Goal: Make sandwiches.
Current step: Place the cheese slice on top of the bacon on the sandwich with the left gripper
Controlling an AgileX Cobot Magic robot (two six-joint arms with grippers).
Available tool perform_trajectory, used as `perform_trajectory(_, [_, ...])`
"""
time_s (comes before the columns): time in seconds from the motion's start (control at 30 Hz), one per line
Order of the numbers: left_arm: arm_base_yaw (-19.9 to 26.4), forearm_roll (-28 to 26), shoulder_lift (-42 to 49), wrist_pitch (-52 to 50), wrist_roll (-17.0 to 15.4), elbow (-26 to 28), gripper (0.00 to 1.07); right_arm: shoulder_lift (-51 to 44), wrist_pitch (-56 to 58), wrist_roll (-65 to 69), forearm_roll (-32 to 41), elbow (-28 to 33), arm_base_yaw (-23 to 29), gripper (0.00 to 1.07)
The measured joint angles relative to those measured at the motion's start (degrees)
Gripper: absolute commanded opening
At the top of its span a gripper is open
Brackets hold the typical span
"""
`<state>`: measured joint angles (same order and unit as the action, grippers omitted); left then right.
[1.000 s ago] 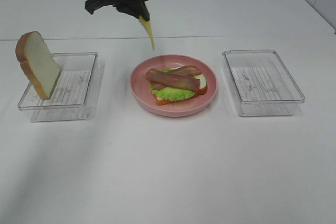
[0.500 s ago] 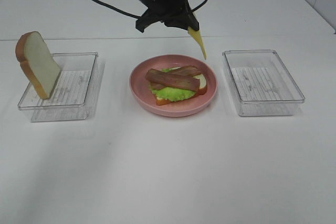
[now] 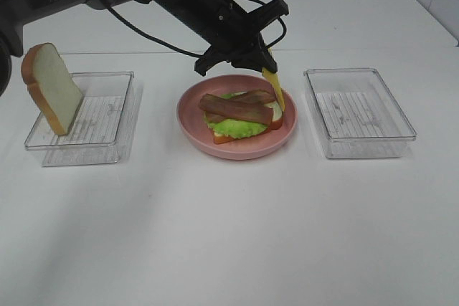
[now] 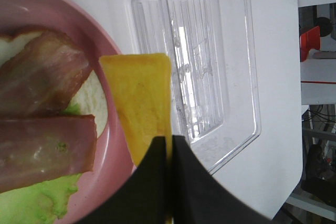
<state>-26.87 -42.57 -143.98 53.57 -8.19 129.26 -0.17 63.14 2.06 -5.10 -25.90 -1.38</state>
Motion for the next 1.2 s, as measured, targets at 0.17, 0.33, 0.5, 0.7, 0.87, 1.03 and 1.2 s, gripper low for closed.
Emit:
perform_trajectory(0.17, [0.06,0.52,-0.40,0.17,0.00,0.00,0.00,0.00,0.00,0.00,0.00,0.00,0.00,0.99])
perform_trajectory(0.33, [0.29,1.72,-1.43,2.18,-0.80,0.00,0.00,0.00,0.00,0.00,0.00,0.00,0.00,0.99])
perform_trajectory(0.5, [0.29,6.13,-2.46,4.58,-2.18,0.00,0.00,0.00,0.00,0.00,0.00,0.00,0.00,0.99])
perform_trajectory(0.7, [0.29,10.43,-2.46,5.33,-2.75,0.00,0.00,0.00,0.00,0.00,0.00,0.00,0.00,0.99])
perform_trajectory(0.87, [0.29,13.06,-2.46,5.33,-2.75,0.00,0.00,0.00,0.00,0.00,0.00,0.00,0.00,0.99])
perform_trajectory(1.03, [0.29,15.01,-2.46,4.41,-2.75,0.00,0.00,0.00,0.00,0.00,0.00,0.00,0.00,0.99])
perform_trajectory(1.2, [0.29,15.93,-2.46,2.86,-2.81,0.00,0.00,0.00,0.00,0.00,0.00,0.00,0.00,0.99])
